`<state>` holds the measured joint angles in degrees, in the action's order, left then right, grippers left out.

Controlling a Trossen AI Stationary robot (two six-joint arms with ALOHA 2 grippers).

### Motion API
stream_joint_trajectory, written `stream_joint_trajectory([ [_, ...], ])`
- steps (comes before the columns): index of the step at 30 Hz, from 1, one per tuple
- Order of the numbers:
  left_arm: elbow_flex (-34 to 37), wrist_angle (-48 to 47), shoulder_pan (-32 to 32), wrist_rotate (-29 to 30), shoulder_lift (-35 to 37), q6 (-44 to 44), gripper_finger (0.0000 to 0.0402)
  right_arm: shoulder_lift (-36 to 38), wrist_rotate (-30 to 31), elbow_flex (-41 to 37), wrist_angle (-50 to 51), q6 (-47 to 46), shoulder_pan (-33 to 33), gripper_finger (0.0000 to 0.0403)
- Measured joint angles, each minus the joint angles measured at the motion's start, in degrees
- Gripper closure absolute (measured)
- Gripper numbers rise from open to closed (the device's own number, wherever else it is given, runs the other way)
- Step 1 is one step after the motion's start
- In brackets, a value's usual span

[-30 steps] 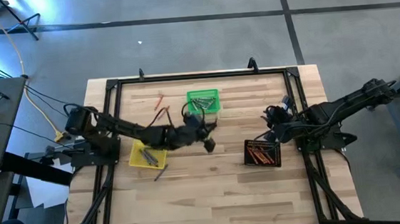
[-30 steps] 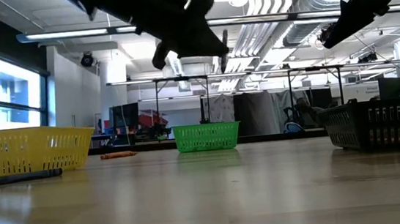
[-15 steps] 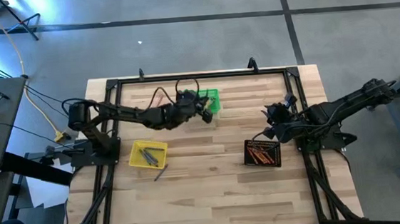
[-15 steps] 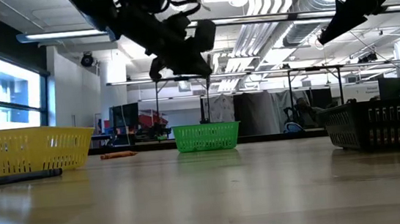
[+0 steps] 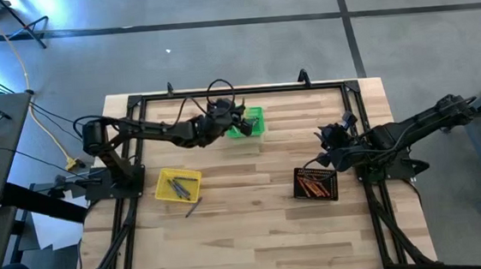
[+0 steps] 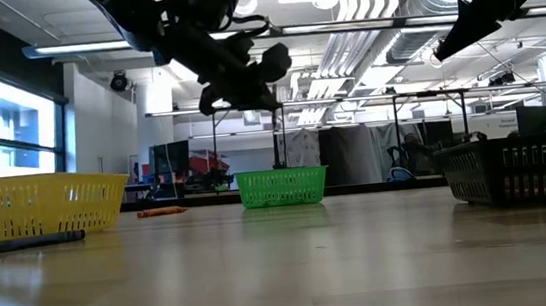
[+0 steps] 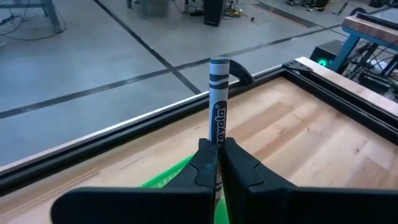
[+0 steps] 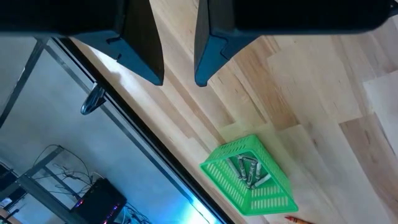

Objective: Sort crayons
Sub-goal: Put the gray crayon into the green basket

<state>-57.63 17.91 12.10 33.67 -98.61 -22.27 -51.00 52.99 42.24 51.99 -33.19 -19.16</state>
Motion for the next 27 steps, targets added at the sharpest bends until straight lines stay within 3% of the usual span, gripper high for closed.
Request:
stream_joint_trajectory([
  [11, -0.07, -0.84, 0.32, -0.11, -1.06, -0.13, 0.0401, 0.0, 0.02, 0.0, -0.01, -0.01, 0.0, 0.032],
  [27, -0.01, -0.91, 0.32, -2.63, -14.5, -9.72, 0.0401, -0.02, 0.33, 0.0, -0.11, -1.38, 0.0, 0.032],
])
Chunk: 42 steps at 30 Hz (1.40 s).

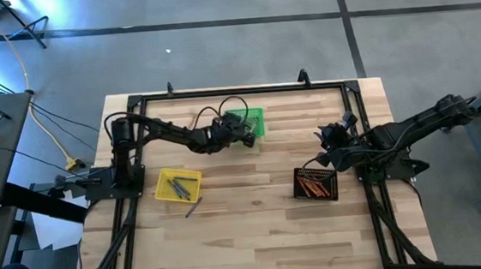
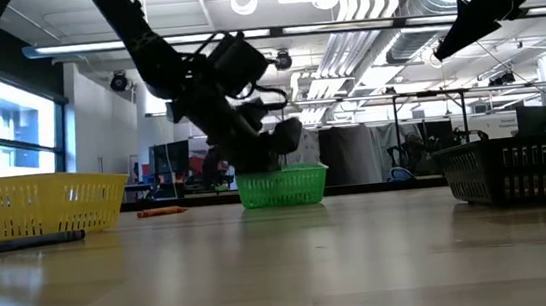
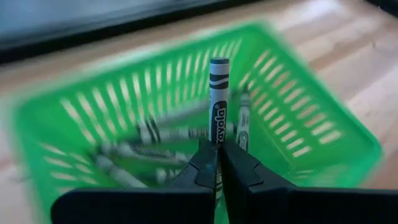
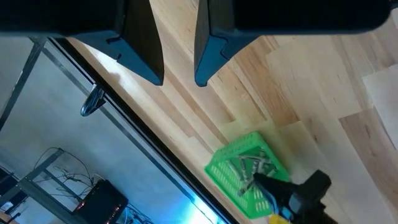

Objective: Sort crayons
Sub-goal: Put the gray crayon into the green basket, then put the orange crayon into the black basket

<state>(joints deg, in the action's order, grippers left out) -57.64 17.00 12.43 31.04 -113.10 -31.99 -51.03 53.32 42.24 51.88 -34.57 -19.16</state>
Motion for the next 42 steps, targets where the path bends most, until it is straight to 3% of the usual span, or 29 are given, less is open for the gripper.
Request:
stream_joint_trajectory([
  [16, 0.03, 6.15, 0.0, -1.9, -1.36, -2.31, 0.0398, 0.0, 0.06, 0.0, 0.0, 0.02, 0.02, 0.032],
  [31, 0.03, 9.17, 0.12, -3.64, -0.96, -0.31, 0.031, -0.02, 0.08, 0.0, 0.01, 0.04, 0.01, 0.032],
  [38, -1.93, 10.09, 0.3, -5.16, 7.14, 10.66, 0.0308, -0.02, 0.08, 0.0, 0.11, 0.04, 0.0, 0.032],
  [42, -2.04, -0.83, -0.39, -6.21, 16.2, 16.08, 0.0311, -0.02, 0.08, 0.0, 0.13, 0.04, 0.01, 0.032],
])
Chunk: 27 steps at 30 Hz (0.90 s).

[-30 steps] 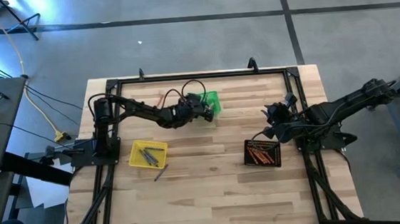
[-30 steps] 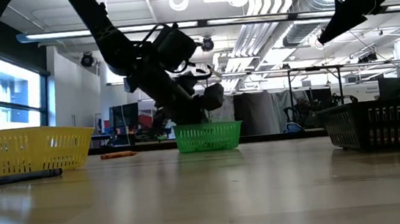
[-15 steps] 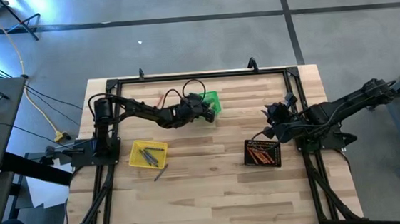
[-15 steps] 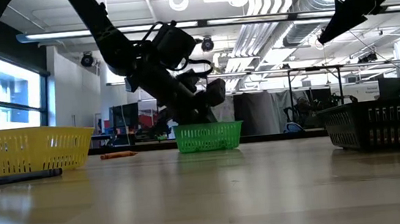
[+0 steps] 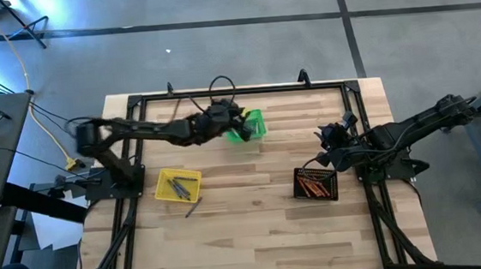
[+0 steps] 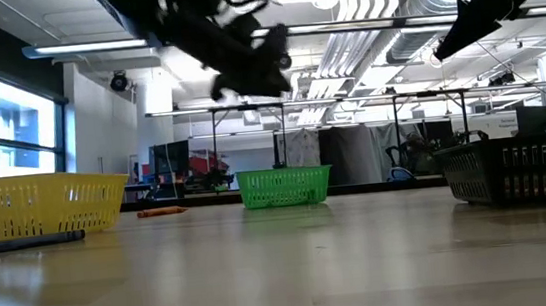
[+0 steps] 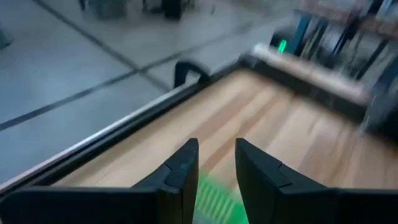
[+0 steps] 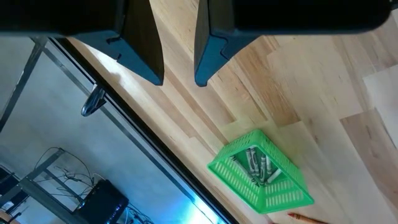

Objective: Sort crayons
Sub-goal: Put the orange crayon into the black basket

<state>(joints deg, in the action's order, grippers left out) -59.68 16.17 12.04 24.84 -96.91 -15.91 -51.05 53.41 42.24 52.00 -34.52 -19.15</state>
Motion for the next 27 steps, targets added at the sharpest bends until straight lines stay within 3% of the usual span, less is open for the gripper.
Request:
stream_joint_trajectory([
  [4, 0.07, -21.0, -0.07, 2.5, 9.9, -0.75, 0.0311, 0.0, 0.0, 0.0, 0.03, 0.0, 0.0, 0.032],
  [8, 0.07, -43.77, 0.75, 2.93, 17.84, -9.47, 0.0312, 0.0, 0.0, 0.0, 0.03, 0.0, 0.01, 0.032],
  [13, 0.1, -66.89, 1.91, -1.1, 21.24, -21.05, 0.0312, 0.0, 0.88, 0.0, 0.0, 0.0, 0.01, 0.032],
  [18, 0.11, -72.54, 2.64, -7.85, 18.4, -21.72, 0.0312, 0.0, 2.56, 0.0, -0.02, -0.23, 0.01, 0.032],
  [27, 0.13, -71.45, 6.36, -10.93, 8.45, -13.85, 0.0312, 0.0, 1.63, 0.0, 0.0, -1.49, 0.01, 0.032],
])
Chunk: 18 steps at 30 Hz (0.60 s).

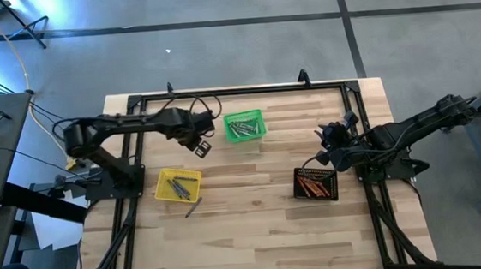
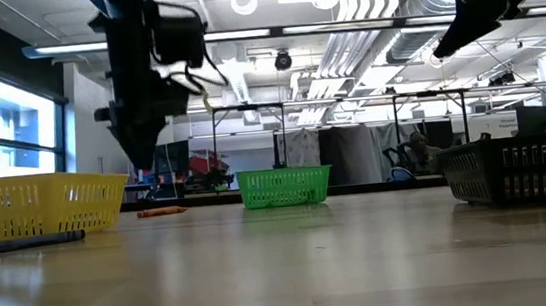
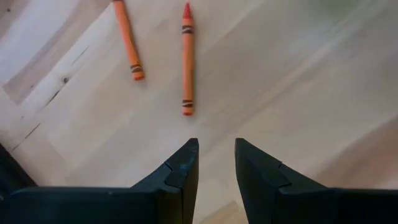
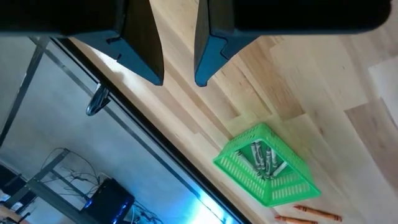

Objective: Sort crayons
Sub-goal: Put the orange crayon into the black basket

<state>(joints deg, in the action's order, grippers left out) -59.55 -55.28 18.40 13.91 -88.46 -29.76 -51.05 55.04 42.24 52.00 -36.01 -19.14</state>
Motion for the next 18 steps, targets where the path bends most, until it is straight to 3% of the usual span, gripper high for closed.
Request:
stream_joint_trajectory([
  [8, 0.0, 6.05, 4.25, -0.95, -6.97, 6.56, 0.0312, 0.0, -0.6, 0.0, 0.01, 0.0, 0.0, 0.032],
  [18, 0.0, 10.26, 10.44, -1.74, -9.73, 11.43, 0.0312, 0.0, -0.58, 0.0, 0.03, 0.0, 0.0, 0.032],
])
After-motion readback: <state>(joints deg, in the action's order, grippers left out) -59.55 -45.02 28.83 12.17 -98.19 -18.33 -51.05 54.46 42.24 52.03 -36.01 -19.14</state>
